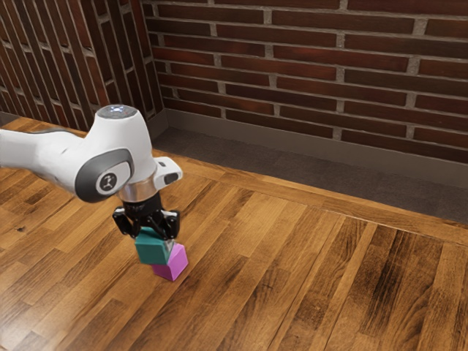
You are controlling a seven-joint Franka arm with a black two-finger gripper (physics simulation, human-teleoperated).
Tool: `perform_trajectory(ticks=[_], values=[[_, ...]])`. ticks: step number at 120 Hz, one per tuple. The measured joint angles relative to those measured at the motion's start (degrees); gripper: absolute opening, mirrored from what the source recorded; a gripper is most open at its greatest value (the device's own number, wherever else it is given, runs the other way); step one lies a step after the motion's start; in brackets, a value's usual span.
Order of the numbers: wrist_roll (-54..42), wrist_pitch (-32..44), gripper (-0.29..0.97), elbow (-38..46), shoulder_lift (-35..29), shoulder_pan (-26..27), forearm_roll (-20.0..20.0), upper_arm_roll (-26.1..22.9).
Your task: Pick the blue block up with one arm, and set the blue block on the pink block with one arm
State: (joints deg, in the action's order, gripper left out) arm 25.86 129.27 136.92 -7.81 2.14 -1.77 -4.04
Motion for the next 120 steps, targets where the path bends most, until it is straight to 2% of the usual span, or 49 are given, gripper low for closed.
perform_trajectory(ticks=[26,52,74,120], values=[[-1.96,-0.33,0.36,-3.29,4.22,-3.76,-0.03,-0.41],[-5.17,-0.39,0.36,-6.30,7.06,-3.44,-0.14,-0.48],[-9.40,-0.30,0.36,-8.32,8.75,-3.20,-1.85,-0.64],[-18.15,-0.20,0.36,-7.86,8.72,-3.33,-2.44,-0.59]])
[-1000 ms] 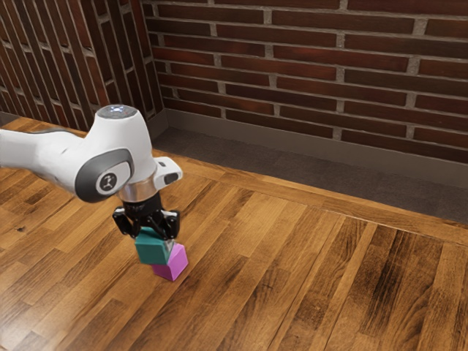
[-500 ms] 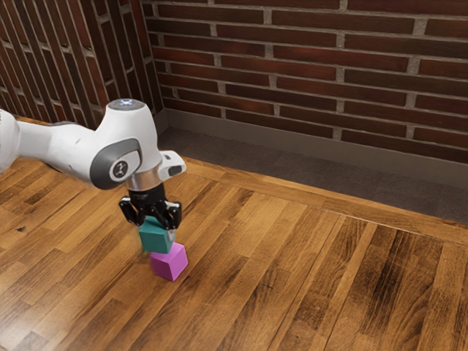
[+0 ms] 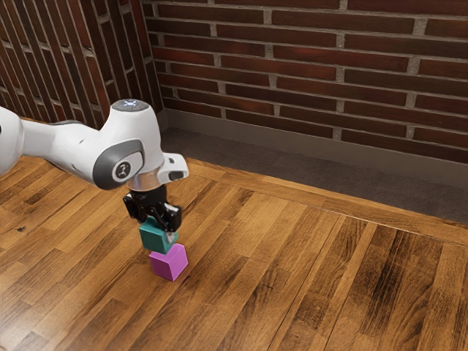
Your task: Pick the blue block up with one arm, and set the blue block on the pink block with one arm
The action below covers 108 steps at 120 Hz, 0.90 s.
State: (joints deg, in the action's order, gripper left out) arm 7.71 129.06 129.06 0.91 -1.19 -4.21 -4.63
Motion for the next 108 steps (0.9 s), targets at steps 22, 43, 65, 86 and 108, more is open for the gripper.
perform_trajectory(ticks=[22,43,65,86,108], values=[[-2.70,0.02,0.36,0.69,-0.08,-0.41,0.03,0.00],[-4.56,0.14,0.36,0.38,0.20,-0.73,0.16,0.01],[-5.96,0.61,0.36,0.30,0.64,-0.65,0.50,0.03],[-6.92,1.19,0.36,0.23,1.12,0.18,0.60,0.04],[-7.93,1.47,0.49,0.01,0.98,0.93,0.90,0.05]])
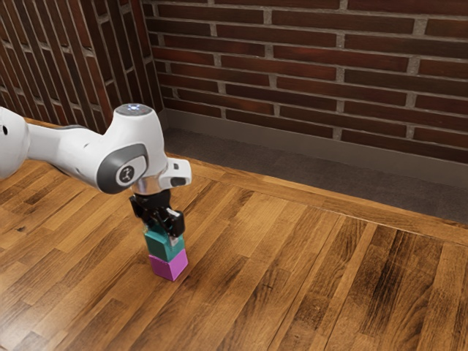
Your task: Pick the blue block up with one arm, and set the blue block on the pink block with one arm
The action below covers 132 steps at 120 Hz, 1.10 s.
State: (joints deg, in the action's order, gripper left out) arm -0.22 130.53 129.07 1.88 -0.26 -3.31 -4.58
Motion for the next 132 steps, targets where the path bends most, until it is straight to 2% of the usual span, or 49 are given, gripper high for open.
perform_trajectory(ticks=[16,28,36,44,53,64,75,87,132], values=[[-0.67,0.07,0.58,0.13,-1.08,-0.07,0.10,0.02],[-0.66,-0.45,0.62,-0.43,-8.21,-0.38,-0.31,-0.01],[1.16,-2.84,0.63,-6.02,-10.98,1.64,-0.22,0.17],[5.63,-7.58,0.65,-14.83,-11.93,5.79,1.19,1.26],[14.10,-17.69,0.65,-25.81,-12.58,13.52,2.27,9.18],[25.17,-30.52,0.66,-32.44,-15.26,13.98,0.66,13.53],[34.75,-39.45,0.67,-32.84,-16.08,8.98,-0.94,14.36],[43.63,-44.90,0.67,-30.53,-15.89,7.66,-2.06,14.36],[66.43,-50.92,0.68,-28.24,-15.83,7.49,-2.83,14.04]])
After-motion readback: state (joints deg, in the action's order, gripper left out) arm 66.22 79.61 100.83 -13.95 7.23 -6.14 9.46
